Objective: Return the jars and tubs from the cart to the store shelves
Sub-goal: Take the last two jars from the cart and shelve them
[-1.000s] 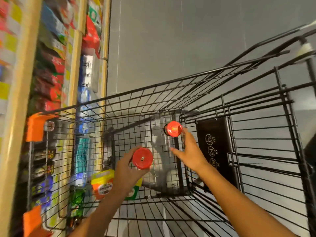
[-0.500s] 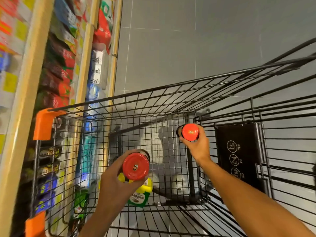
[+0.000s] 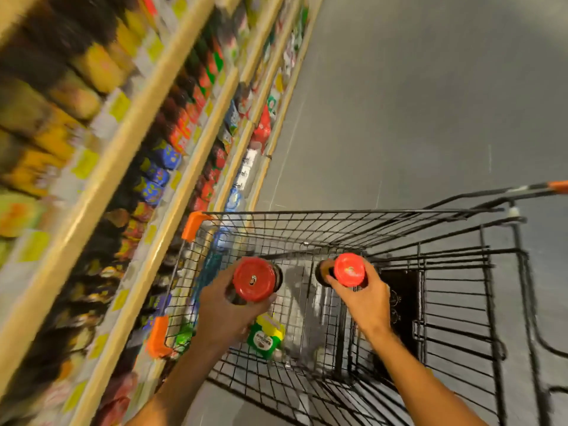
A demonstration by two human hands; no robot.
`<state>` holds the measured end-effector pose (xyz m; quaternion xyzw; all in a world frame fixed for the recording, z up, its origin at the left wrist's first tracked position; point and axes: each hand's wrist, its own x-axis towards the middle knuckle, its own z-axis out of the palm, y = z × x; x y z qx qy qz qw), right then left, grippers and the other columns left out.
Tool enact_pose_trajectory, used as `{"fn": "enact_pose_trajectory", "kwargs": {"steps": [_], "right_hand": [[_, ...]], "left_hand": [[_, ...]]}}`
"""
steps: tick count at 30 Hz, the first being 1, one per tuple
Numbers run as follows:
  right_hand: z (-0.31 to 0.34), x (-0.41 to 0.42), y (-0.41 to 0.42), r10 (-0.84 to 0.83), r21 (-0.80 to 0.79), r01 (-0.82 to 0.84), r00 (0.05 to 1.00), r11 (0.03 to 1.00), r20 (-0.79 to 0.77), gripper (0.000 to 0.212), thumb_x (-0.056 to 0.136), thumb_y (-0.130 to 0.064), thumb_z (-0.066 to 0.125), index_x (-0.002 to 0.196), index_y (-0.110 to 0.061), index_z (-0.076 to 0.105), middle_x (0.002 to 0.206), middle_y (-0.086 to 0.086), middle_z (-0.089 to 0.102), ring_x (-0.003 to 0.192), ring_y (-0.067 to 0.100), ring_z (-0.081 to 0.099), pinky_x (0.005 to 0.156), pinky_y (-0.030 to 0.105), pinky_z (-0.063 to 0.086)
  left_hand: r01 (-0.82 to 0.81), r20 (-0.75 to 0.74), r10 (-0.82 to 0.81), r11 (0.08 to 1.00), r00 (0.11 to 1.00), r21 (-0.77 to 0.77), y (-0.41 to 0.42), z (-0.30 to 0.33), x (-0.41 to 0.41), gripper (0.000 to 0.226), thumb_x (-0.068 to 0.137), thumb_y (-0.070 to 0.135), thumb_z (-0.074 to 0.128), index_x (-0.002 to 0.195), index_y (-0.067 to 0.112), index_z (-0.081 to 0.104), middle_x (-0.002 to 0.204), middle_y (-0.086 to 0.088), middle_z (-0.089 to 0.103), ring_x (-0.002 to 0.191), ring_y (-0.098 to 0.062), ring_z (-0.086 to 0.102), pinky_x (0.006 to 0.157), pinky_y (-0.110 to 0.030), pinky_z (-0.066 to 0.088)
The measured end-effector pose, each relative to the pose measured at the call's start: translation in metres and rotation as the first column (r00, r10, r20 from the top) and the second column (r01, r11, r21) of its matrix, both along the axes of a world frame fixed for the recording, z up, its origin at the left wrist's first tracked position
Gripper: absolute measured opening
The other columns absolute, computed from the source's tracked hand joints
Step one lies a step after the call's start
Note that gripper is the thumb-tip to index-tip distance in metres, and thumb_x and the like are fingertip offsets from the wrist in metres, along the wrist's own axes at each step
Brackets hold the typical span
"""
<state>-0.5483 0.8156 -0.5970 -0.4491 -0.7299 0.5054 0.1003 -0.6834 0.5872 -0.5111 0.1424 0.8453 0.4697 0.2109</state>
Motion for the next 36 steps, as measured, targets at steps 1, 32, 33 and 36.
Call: {"fn": "enact_pose_trajectory", "kwargs": {"steps": [1,32,33,36], "right_hand": [[0.023,0.001,-0.002,0.015,0.018,-0.014,1.0,1.0,-0.024,0.072,0.062,-0.042,0.094,0.124,-0.024,0.064,0.101,-0.008,0.07,0.092,0.008,0.066,0.084,0.015,0.049],[0.309,-0.02,-0.15,0.698,0.283,-0.658,0.536,0.698,-0.475,0.069,0.061,-0.048,0.092,0.12,-0.049,0.057,0.11,-0.027,0.065,0.105,-0.013,0.06,0.081,0.008,0.051],[0.312,-0.019,-0.162,0.716,0.302,-0.67,0.511,0.679,-0.476,0.068,0.061,-0.05,0.092,0.12,-0.047,0.058,0.11,-0.027,0.065,0.103,-0.011,0.061,0.081,0.01,0.052],[0.325,-0.013,-0.204,0.754,0.352,-0.691,0.441,0.632,-0.487,0.071,0.057,-0.059,0.086,0.121,-0.042,0.06,0.109,-0.029,0.065,0.1,-0.013,0.062,0.084,0.012,0.052]], "left_hand": [[-0.025,-0.01,0.025,1.0,1.0,0.01,-0.003,0.017,0.004,0.082,0.054,0.04,0.094,0.129,0.029,0.062,0.116,0.015,0.068,0.106,0.004,0.063,0.086,-0.011,0.052],[-0.63,-0.438,0.63,0.758,0.641,0.167,-0.18,0.265,0.151,0.077,0.044,0.038,0.092,0.115,0.028,0.065,0.102,0.015,0.07,0.093,0.002,0.065,0.072,0.0,0.046],[-0.654,-0.448,0.648,0.738,0.616,0.168,-0.192,0.269,0.159,0.078,0.043,0.041,0.09,0.115,0.03,0.064,0.102,0.017,0.069,0.093,0.002,0.064,0.072,-0.001,0.045],[-0.714,-0.488,0.685,0.681,0.541,0.164,-0.231,0.278,0.185,0.082,0.042,0.049,0.095,0.115,0.033,0.06,0.102,0.021,0.065,0.086,0.008,0.062,0.074,0.003,0.043]]}}
